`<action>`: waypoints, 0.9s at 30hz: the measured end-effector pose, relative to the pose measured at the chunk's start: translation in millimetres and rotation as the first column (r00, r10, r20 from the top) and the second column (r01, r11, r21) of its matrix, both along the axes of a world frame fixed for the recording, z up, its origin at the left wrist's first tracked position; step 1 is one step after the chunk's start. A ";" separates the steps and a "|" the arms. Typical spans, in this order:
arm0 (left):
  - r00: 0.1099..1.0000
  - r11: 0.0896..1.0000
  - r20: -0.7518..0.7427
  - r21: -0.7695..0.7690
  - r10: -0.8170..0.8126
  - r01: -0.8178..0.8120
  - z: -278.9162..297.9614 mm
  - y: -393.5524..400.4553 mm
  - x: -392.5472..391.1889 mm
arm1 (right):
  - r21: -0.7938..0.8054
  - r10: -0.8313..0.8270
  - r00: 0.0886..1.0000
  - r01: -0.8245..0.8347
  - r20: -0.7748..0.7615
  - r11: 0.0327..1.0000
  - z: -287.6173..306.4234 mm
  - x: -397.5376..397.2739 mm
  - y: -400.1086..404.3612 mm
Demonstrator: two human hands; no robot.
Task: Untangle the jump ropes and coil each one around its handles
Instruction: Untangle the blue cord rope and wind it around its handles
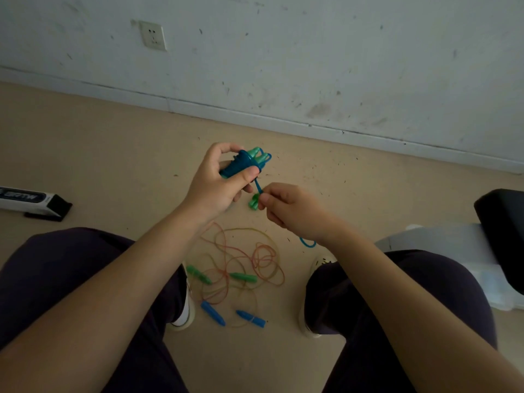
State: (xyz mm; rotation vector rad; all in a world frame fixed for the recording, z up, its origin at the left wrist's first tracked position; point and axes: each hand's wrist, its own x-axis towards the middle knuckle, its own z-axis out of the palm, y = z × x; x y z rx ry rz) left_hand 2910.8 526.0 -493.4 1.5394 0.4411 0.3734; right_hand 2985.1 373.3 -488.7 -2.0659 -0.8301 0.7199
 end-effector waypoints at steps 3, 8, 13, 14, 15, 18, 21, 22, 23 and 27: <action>0.998 0.996 0.023 0.073 -0.052 0.050 -0.2 0.8 0.3 | -0.014 -0.013 1.000 0.014 0.028 1.000 -0.3 1.7 0.0; 0.998 0.982 0.021 0.184 -0.058 0.053 -3.6 0.4 2.7 | 0.026 -0.138 0.990 0.137 0.001 0.990 -3.6 2.2 2.4; 0.998 0.942 0.051 0.337 -0.027 0.008 -4.1 -4.7 2.0 | 0.065 -0.123 0.989 0.117 0.084 0.991 -0.2 0.4 0.9; 0.999 0.940 0.042 0.342 -0.025 0.009 -4.7 -3.8 2.5 | 0.073 -0.114 0.989 0.107 0.092 0.992 0.6 0.3 0.5; 0.999 0.938 0.019 0.345 -0.029 0.021 -6.2 -1.8 3.1 | 0.081 -0.102 0.990 0.094 0.101 0.992 1.5 0.4 -0.3; 0.992 0.918 -0.088 0.377 -0.092 0.119 -9.2 5.7 2.9 | 0.138 -0.086 0.989 0.069 0.119 0.988 4.7 5.1 -7.1; 0.956 0.914 -0.188 0.299 -0.225 0.274 -9.9 9.6 0.4 | 0.176 -0.061 0.988 0.036 0.141 0.984 9.8 9.6 -15.0; 0.937 0.911 -0.214 0.253 -0.277 0.327 -10.1 8.9 -0.6 | 0.179 -0.049 0.986 0.019 0.161 0.984 11.2 9.8 -16.4; 0.914 0.902 -0.242 0.209 -0.326 0.377 -10.3 7.9 -1.2 | 0.183 -0.039 0.983 0.006 0.177 0.983 12.1 9.3 -17.0; 0.823 0.852 -0.313 0.074 -0.474 0.519 -9.6 4.5 -2.7 | 0.220 -0.008 0.988 -0.026 0.152 0.975 12.1 8.9 -17.0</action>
